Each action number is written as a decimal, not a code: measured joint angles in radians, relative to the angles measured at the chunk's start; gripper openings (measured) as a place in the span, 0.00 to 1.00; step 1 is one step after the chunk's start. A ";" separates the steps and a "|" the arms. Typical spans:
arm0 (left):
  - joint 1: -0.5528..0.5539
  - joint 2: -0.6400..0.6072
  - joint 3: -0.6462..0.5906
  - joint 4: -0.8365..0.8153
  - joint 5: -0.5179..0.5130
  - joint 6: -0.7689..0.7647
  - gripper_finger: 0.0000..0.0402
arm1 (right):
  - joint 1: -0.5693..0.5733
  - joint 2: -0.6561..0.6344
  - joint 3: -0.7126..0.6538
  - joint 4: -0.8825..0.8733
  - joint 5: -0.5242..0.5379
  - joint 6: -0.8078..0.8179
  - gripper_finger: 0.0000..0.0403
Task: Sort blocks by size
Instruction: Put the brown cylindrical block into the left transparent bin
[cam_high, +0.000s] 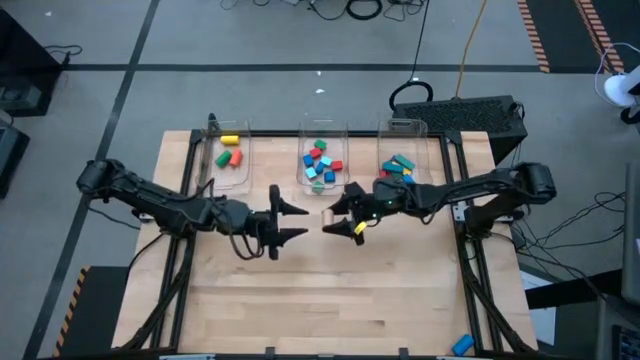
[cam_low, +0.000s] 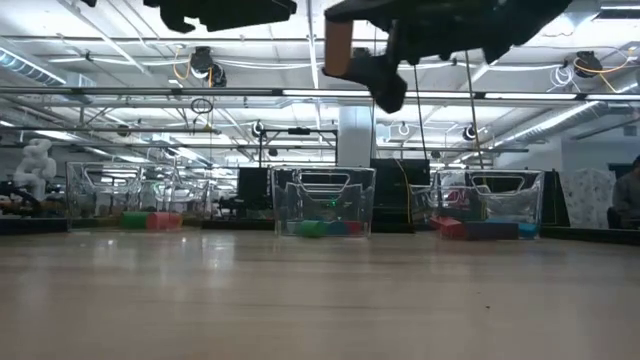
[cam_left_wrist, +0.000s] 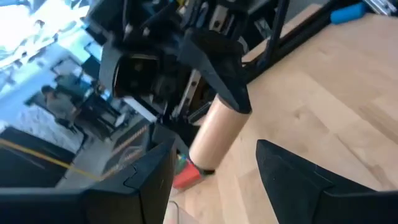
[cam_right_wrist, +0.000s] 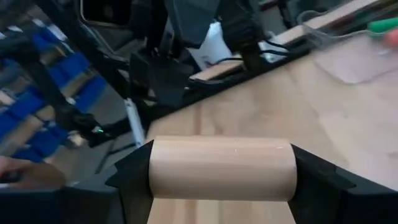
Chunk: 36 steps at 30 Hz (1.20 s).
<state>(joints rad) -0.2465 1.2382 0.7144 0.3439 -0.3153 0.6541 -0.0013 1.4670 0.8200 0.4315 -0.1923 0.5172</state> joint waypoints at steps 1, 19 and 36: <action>-0.004 0.005 0.000 0.001 0.001 0.016 0.56 | 0.000 0.016 0.000 0.033 -0.015 0.007 0.67; 0.044 0.201 0.000 0.234 0.103 0.044 0.56 | -0.004 0.217 0.002 0.425 -0.096 0.104 0.68; 0.044 0.189 0.001 0.231 0.085 0.019 0.35 | -0.003 0.217 0.002 0.477 -0.103 0.086 0.72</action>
<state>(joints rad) -0.2024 1.4277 0.7151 0.5748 -0.2299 0.6727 -0.0048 1.6840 0.8219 0.9085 -0.2955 0.6029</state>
